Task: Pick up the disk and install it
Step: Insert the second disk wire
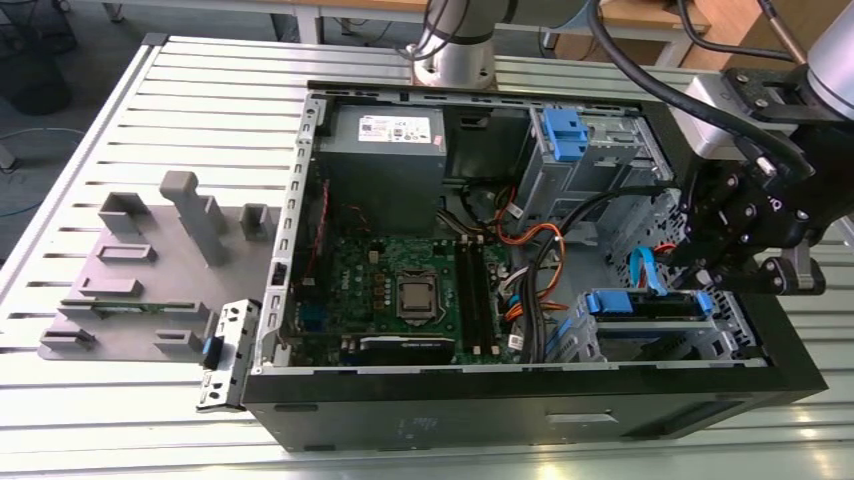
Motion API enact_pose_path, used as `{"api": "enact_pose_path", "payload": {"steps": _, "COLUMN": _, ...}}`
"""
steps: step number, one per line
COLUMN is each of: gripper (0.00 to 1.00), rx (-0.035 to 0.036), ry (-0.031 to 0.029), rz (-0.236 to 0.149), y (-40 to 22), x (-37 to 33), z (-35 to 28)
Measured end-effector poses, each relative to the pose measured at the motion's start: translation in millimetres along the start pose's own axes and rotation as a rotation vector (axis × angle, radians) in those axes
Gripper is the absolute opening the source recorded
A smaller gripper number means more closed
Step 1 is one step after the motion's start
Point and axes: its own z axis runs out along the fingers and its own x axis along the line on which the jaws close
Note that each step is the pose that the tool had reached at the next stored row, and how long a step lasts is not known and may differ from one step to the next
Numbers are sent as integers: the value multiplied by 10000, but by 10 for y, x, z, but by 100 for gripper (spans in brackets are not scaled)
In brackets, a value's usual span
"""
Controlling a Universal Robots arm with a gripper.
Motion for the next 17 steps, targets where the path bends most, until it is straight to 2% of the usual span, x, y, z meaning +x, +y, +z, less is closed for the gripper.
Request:
{"api": "enact_pose_path", "payload": {"steps": 11, "gripper": 29, "rx": 0, "ry": -2, "rz": 0, "y": -6, "x": -14, "z": 14}}
{"api": "enact_pose_path", "payload": {"steps": 17, "gripper": 29, "rx": 0, "ry": -5, "rz": -1, "y": -34, "x": -23, "z": 28}}
